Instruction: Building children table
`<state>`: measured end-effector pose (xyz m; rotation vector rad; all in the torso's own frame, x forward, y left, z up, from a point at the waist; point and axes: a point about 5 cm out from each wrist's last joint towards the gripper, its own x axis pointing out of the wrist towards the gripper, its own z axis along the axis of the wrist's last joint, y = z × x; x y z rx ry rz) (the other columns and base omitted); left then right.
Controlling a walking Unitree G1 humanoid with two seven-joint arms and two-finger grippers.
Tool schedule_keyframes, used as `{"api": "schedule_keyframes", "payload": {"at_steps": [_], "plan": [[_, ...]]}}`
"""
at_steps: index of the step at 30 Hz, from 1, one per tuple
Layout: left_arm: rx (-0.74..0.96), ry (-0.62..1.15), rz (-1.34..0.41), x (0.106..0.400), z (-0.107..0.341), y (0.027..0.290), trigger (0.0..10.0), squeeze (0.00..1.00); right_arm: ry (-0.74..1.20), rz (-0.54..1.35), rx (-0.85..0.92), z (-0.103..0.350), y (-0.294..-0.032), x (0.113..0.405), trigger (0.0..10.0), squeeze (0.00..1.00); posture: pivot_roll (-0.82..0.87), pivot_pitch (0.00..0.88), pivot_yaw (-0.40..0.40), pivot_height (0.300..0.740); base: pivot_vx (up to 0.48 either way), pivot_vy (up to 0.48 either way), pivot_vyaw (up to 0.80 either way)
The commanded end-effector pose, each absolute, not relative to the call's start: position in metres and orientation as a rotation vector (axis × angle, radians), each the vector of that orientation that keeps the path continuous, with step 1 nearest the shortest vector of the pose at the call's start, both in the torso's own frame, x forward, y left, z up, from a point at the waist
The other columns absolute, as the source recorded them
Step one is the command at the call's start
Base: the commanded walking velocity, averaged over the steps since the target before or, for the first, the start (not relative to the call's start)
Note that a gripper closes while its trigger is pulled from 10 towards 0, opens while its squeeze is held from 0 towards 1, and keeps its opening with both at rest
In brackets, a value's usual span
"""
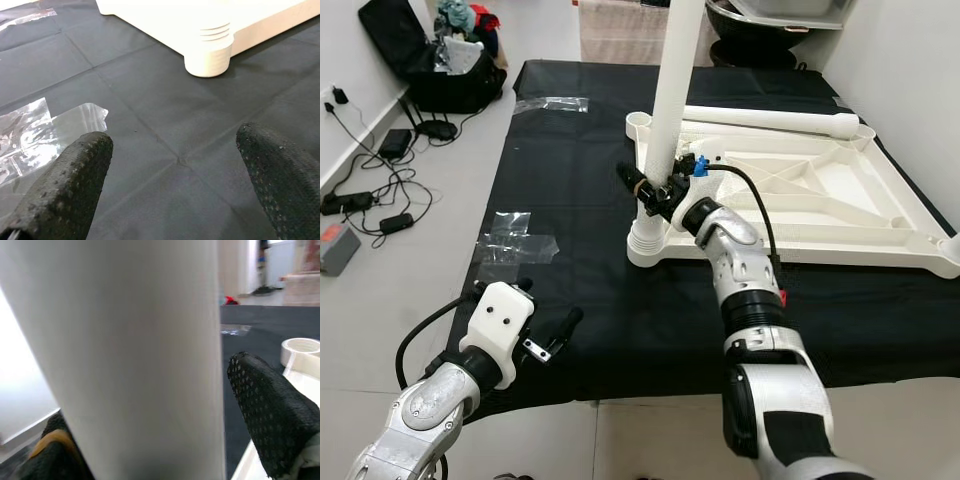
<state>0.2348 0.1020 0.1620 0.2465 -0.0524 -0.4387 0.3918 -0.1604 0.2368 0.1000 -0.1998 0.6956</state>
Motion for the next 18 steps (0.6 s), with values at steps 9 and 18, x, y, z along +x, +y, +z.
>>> {"api": "schedule_keyframes", "payload": {"at_steps": [9,18], "plan": [[0.243,-0.035,-0.457,0.2315,0.1583,0.0996,10.0,0.0,-0.152,0.93,0.074,0.2394,-0.1548,0.39,10.0,0.0,0.13,0.164,-0.052,0.74,0.0,0.0,0.0],[0.243,-0.033,-0.456,0.2305,0.1578,0.0995,10.0,0.0,-0.129,1.03,0.046,0.2421,-0.1511,0.3891,10.0,0.0,0.13,0.162,-0.053,0.74,0.0,0.0,0.0]]}}
